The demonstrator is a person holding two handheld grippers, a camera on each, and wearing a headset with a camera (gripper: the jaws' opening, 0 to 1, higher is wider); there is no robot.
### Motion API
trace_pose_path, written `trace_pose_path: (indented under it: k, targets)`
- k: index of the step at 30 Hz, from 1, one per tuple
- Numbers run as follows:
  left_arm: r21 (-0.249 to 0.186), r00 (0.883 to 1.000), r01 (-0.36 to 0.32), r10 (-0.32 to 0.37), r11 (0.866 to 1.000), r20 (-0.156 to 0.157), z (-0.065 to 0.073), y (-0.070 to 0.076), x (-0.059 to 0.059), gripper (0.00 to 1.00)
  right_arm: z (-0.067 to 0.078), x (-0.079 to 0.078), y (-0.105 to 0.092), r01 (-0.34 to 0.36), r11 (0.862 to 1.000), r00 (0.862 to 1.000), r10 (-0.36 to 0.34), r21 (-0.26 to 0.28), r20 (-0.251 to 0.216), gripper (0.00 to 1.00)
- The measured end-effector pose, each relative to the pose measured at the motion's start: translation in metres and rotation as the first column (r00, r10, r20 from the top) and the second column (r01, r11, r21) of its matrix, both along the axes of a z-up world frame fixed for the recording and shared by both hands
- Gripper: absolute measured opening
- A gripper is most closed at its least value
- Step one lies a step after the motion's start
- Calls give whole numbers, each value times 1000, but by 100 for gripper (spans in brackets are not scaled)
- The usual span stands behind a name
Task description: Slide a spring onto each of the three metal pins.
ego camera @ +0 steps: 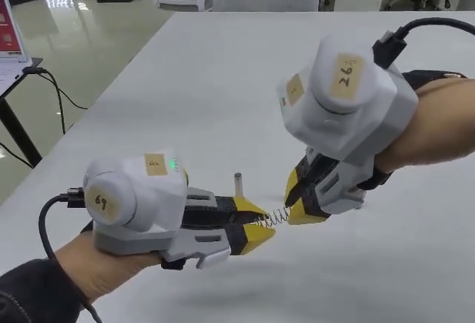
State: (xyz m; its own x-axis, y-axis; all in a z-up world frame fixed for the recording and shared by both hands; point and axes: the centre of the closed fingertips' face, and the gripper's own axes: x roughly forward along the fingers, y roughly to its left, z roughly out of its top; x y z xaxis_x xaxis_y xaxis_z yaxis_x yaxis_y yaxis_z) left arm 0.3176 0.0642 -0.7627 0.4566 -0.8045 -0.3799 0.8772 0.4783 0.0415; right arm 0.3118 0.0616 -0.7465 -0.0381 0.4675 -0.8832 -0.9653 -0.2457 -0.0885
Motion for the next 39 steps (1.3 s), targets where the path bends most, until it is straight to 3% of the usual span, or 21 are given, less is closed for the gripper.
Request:
trace_pose_path:
  k: [7, 23, 32, 39]
  targets:
    - [-1, 1000, -1, 1, 1000, 0, 1, 0, 0, 3, 6, -2, 5, -10, 1000, 1000, 10, 11, 22, 7]
    - [-1, 1000, 7, -7, 1000, -4, 0, 0, 0, 3, 17, -10, 22, -20, 997, 1000, 19, 81, 9, 6]
    - [-3, 1000, 0, 0, 1000, -6, -1, 1, 2, 3, 16, -5, 22, -8, 996, 1000, 8, 92, 4, 7]
    - [-5, 1000, -1, 1, 1000, -5, -1, 1, 3, 3, 12, -6, 19, 15, 996, 1000, -13, 85, -21, 14]
